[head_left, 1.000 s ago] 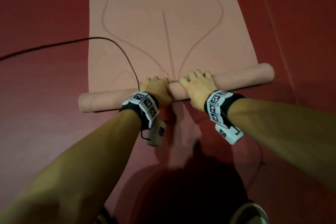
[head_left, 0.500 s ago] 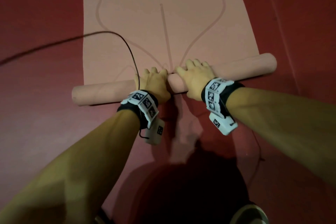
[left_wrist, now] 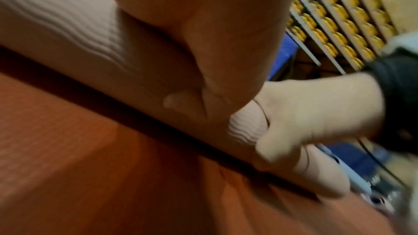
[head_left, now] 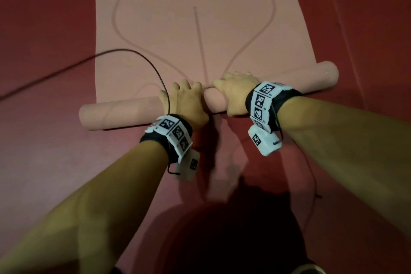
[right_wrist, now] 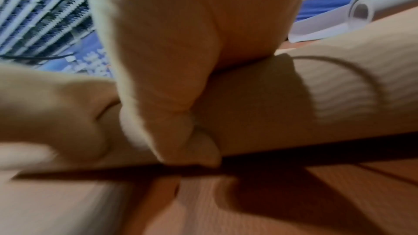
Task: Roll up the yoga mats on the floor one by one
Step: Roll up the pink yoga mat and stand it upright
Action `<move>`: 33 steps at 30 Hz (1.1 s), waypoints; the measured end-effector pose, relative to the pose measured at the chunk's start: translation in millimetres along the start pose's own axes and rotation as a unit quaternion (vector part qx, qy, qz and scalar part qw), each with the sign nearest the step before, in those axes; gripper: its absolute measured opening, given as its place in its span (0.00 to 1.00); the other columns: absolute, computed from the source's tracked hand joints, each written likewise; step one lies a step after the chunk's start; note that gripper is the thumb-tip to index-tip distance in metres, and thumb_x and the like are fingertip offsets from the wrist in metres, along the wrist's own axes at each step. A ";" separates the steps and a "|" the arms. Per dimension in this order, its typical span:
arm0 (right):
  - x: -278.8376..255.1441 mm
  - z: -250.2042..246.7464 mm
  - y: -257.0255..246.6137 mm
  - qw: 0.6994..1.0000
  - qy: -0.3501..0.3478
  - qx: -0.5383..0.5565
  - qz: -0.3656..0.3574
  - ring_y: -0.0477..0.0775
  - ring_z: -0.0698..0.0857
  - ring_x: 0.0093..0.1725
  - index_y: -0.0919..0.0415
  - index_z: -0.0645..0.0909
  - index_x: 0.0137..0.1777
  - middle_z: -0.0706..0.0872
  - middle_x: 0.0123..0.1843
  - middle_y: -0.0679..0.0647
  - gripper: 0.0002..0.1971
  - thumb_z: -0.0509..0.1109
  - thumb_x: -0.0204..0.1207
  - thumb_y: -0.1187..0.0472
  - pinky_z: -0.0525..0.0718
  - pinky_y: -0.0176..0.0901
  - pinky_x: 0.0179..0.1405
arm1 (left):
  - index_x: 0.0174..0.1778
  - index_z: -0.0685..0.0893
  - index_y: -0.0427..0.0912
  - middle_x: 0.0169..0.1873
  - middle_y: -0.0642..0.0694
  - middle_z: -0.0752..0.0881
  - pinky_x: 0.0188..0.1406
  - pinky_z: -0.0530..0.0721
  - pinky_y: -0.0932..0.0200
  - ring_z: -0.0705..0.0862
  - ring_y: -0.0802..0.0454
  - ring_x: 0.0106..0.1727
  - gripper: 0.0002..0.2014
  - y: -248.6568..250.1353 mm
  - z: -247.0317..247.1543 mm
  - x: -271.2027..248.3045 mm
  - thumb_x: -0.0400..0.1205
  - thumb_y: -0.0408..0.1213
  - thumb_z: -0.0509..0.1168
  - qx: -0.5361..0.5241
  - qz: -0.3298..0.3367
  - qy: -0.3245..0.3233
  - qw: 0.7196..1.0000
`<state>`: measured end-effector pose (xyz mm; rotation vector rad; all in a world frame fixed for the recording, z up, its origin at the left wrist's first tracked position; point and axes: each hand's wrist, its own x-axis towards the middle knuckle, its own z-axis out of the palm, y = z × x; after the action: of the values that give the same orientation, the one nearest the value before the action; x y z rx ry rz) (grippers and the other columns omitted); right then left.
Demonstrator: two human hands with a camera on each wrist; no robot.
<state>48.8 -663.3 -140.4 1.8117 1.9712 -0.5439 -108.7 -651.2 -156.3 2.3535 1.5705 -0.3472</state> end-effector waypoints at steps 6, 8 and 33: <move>-11.0 22.1 -7.7 0.987 0.135 -0.064 0.055 0.62 0.75 0.64 0.51 0.68 0.72 0.75 0.64 0.57 0.40 0.80 0.60 0.53 0.70 0.60 0.62 | 0.65 0.77 0.54 0.63 0.44 0.79 0.66 0.68 0.37 0.74 0.39 0.68 0.23 -5.0 -21.5 23.8 0.74 0.51 0.67 -0.036 -0.004 -0.078 0.996; -6.3 21.5 -6.5 0.989 0.130 -0.057 0.052 0.62 0.75 0.64 0.51 0.69 0.70 0.76 0.64 0.57 0.38 0.80 0.60 0.55 0.70 0.59 0.62 | 0.64 0.78 0.53 0.62 0.44 0.80 0.65 0.68 0.38 0.75 0.39 0.68 0.23 -6.5 -25.1 28.1 0.73 0.53 0.66 -0.043 -0.006 -0.097 0.994; -41.4 3.4 -12.3 0.999 -0.022 0.003 0.035 0.62 0.77 0.62 0.48 0.72 0.65 0.77 0.59 0.55 0.32 0.80 0.62 0.49 0.75 0.60 0.62 | 0.71 0.72 0.56 0.63 0.45 0.76 0.69 0.69 0.33 0.72 0.41 0.68 0.29 0.1 -19.8 -34.2 0.73 0.43 0.69 0.008 -0.015 -0.087 0.996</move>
<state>39.7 -700.8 -120.7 1.8480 1.8710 -0.5628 -120.8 -673.2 -125.7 2.2445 1.5273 -0.5580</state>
